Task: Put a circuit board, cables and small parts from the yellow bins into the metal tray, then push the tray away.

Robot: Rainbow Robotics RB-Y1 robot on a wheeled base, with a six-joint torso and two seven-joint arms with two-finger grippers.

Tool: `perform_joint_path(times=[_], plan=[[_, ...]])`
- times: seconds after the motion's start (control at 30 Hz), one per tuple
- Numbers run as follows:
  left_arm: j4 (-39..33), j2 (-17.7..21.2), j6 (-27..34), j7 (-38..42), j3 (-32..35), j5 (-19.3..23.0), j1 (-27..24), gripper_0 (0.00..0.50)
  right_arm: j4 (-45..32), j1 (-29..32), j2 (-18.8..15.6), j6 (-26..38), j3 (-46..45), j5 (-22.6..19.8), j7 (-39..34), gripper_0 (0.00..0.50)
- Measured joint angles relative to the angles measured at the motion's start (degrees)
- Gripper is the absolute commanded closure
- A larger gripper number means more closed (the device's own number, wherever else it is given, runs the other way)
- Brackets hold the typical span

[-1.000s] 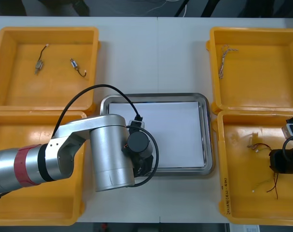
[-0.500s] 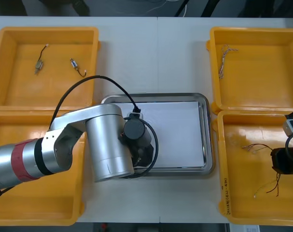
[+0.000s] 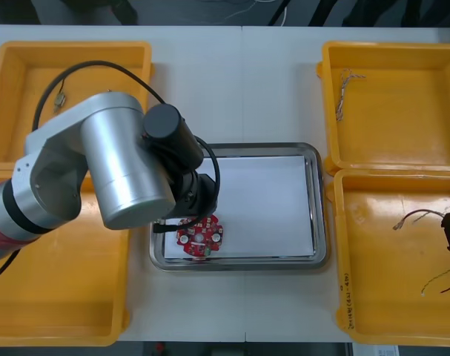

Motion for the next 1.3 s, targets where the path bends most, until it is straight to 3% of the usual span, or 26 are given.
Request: perform_joint_path(times=[0.33, 0.47, 0.7, 0.87, 1.3], plan=[[-1.3, 5.7, 8.4, -0.2, 13.7, 9.3, 0.0, 0.0, -0.2, -7.9, -5.7, 0.2, 0.1, -10.6, 0.0, 0.5], [-1.1, 7.0, 12.1, -0.9, 18.5, 11.3, 0.0, 0.0, -0.2, -10.1, -8.7, 0.2, 1.1, -12.0, 0.0, 0.5], [4.4, 8.0, 13.1, -12.0, 26.3, 12.5, 0.0, 0.0, -0.2, -14.6, -13.6, 0.2, 5.8, -18.9, 0.0, 0.5], [9.2, 8.9, 13.2, -23.0, 30.6, 12.4, 0.0, 0.0, -0.2, -19.1, -14.6, 0.2, 9.9, -23.4, 0.0, 0.5], [25.1, 11.0, 12.9, -28.1, 32.9, 7.1, -1.2, 0.0, -0.2, -32.4, -14.7, 0.2, 28.2, -25.6, -0.6, 0.5]])
